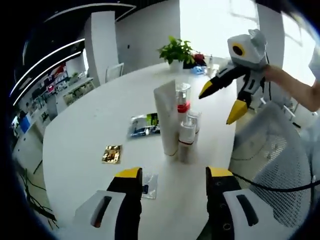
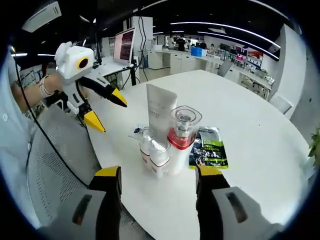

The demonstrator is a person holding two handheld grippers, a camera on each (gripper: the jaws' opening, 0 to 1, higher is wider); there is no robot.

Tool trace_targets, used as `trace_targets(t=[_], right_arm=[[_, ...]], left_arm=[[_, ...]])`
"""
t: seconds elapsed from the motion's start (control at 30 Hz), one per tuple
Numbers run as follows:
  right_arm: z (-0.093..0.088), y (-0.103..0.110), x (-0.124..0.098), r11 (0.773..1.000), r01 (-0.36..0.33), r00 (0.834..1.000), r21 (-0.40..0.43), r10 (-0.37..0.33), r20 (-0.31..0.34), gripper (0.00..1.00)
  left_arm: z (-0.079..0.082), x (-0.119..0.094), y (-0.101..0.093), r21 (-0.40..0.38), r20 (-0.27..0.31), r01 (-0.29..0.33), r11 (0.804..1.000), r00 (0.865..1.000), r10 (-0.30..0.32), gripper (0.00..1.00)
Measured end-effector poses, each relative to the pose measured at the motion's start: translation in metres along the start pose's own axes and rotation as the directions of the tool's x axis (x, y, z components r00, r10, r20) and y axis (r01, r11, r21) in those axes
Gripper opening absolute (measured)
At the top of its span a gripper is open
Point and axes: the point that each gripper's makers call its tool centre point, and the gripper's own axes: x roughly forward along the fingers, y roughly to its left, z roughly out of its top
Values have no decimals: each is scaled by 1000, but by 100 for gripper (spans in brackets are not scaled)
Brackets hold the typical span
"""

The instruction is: Arrange the skincare products in the storage area until every visible bottle or jar stands upright without overlapping.

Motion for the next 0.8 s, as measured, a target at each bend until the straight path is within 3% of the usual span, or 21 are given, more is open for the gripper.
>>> trace_targets(t=[0.13, 0.4, 0.8], right_arm=[[8, -3, -8, 1000, 12, 1000, -13, -12, 3, 69], [20, -5, -18, 999, 11, 1000, -42, -11, 4, 80], [32, -13, -21, 996, 30, 1000, -89, -29, 6, 97]], left_arm=[[2, -12, 5, 42, -13, -24, 999, 1000, 24, 59], [11, -30, 16, 49, 7, -52, 997, 999, 52, 70], [8, -39, 21, 68, -23, -40, 997, 999, 42, 91]])
